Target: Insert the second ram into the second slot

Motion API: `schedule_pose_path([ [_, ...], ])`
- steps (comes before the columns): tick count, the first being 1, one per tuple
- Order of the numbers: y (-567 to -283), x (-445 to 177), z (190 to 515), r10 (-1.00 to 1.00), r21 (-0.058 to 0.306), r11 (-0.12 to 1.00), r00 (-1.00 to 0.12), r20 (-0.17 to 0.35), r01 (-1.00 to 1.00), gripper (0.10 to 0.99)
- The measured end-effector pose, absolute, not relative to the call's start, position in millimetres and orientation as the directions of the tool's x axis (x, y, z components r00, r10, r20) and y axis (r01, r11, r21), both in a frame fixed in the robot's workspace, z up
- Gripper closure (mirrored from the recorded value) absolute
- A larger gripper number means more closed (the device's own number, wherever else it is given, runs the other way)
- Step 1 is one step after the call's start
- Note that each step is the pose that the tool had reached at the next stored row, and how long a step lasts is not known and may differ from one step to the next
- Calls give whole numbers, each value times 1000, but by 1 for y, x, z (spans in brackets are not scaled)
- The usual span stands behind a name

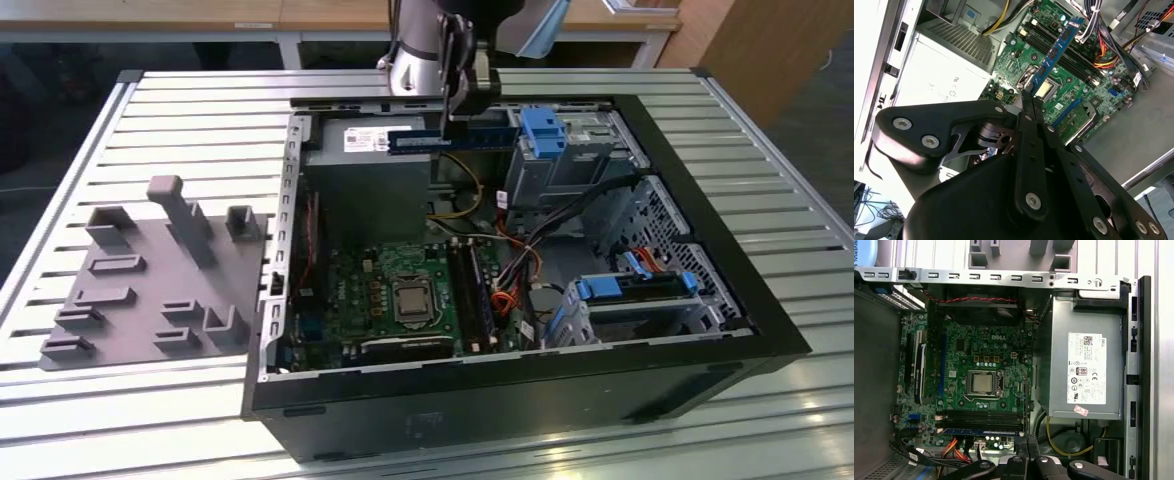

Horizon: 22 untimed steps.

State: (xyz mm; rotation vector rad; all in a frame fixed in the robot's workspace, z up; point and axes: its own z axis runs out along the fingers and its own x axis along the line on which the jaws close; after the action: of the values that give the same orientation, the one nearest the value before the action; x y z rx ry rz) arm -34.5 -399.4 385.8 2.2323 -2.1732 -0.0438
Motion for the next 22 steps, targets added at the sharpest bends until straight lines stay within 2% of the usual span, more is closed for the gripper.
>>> schedule_pose_path([
  [22,-410,-34,386,-999,39,-26,27,24,-999,973],
])
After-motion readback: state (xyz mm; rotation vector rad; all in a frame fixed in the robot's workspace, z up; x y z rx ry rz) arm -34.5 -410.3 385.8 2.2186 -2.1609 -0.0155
